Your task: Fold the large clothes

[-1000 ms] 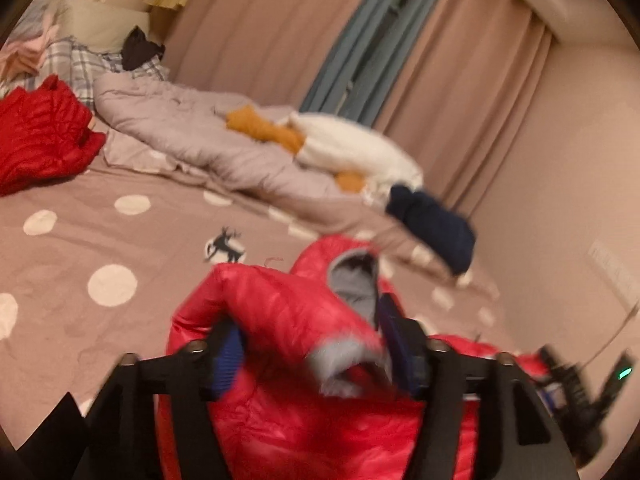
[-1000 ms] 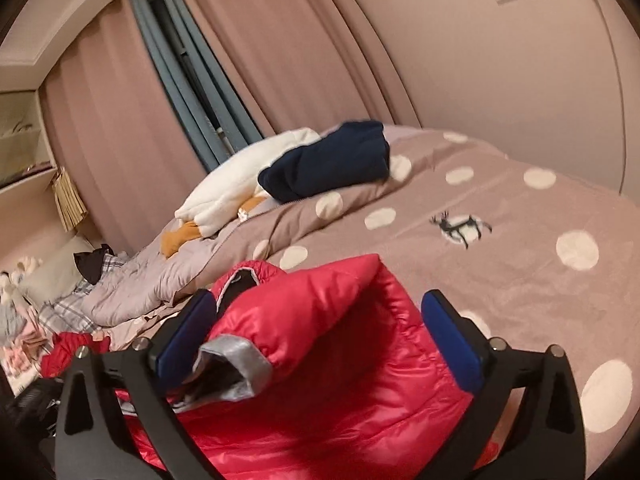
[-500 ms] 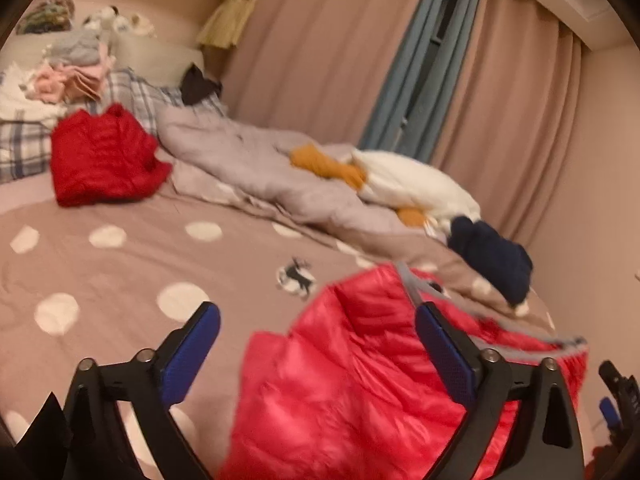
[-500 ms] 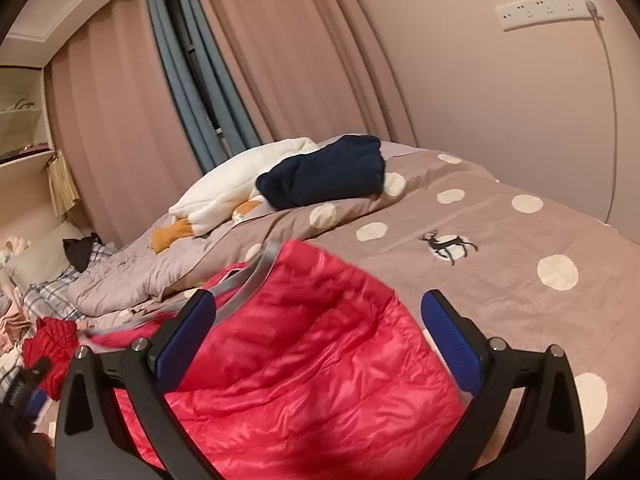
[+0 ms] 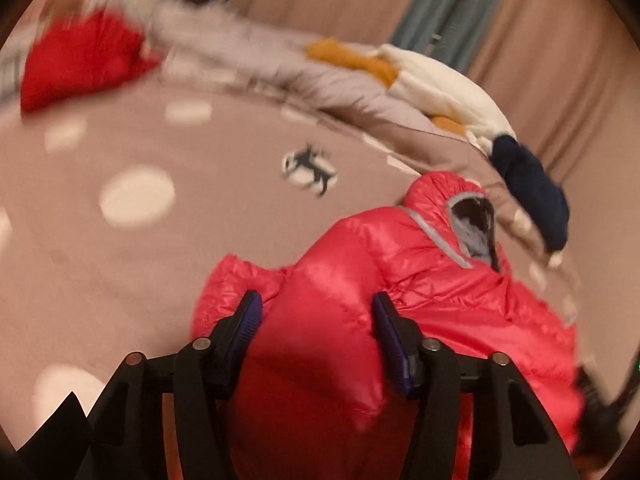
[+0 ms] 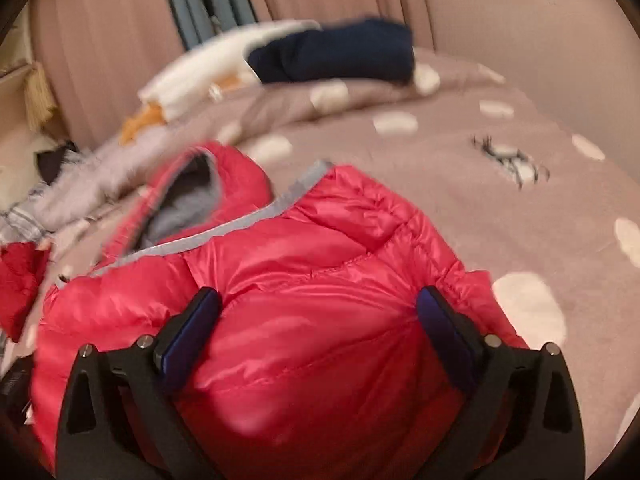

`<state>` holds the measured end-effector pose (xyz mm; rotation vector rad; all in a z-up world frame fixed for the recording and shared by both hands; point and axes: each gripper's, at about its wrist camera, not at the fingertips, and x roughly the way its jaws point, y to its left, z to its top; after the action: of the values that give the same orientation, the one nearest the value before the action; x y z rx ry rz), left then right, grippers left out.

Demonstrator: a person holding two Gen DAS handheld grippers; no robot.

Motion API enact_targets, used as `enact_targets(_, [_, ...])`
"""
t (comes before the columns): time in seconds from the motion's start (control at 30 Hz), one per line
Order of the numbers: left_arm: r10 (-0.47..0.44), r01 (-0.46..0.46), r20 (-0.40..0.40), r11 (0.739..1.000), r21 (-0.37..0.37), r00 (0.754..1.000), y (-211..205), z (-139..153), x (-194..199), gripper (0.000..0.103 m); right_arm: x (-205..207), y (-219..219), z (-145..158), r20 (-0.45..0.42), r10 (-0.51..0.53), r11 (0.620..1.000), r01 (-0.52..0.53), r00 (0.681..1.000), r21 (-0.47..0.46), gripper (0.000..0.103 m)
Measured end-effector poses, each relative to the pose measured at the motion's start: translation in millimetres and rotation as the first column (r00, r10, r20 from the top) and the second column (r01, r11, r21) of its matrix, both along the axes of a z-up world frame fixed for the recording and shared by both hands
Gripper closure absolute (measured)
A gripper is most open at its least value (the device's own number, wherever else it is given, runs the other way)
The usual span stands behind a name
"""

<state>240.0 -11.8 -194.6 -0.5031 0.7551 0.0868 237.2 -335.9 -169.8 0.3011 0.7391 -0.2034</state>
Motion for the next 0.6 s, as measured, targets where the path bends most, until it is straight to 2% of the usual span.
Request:
enact_targets(0.07, [-0.003,0.003,0.006,1.0,0.026,1.0,-3.8,-1.0,-1.3,0.043,6.7,5.8,-4.5,-0.019,-0.015,0.999,0.014,1.0,-0.049,0.002])
enact_targets(0.13, [-0.001,-0.002,0.028,0.991,0.136,1.0,-17.7,-1.5,-5.2,0.042,7.3,14.8,-6.9,-0.027,-0.016,0.995,0.014,1.0,-0.102,0.002])
enact_targets(0.2, [0.0,-0.015,0.056,0.963,0.269,0.998,-36.2,-4.6,-8.9,0.042,4.5,15.7,-8.4,-0.017,-0.019,0.994,0.017,1.0,-0.111,0.002])
enact_targets(0.23, [0.003,-0.019,0.056,0.956,0.294,0.998,-39.4,-5.7,-8.7,0.042,2.7,15.8,-8.9,-0.011,-0.018,0.994,0.016,1.0,-0.11,0.002])
enact_targets(0.3, [0.003,-0.019,0.053,0.953,0.302,0.999,-38.4,-5.8,-6.7,0.042,0.3,15.4,-10.5,-0.002,-0.018,0.994,0.018,1.0,-0.109,0.002])
enact_targets(0.47, [-0.001,-0.015,0.065,0.971,0.237,0.998,-26.0,-8.6,-5.2,0.041,2.6,17.8,-11.9,-0.001,-0.019,0.992,0.019,1.0,-0.127,0.002])
enact_targets(0.6, [0.001,-0.011,0.035,0.963,0.271,0.999,-30.2,-5.7,-3.3,0.038,1.7,19.0,-12.0,0.003,-0.019,0.991,0.019,1.0,-0.133,0.001])
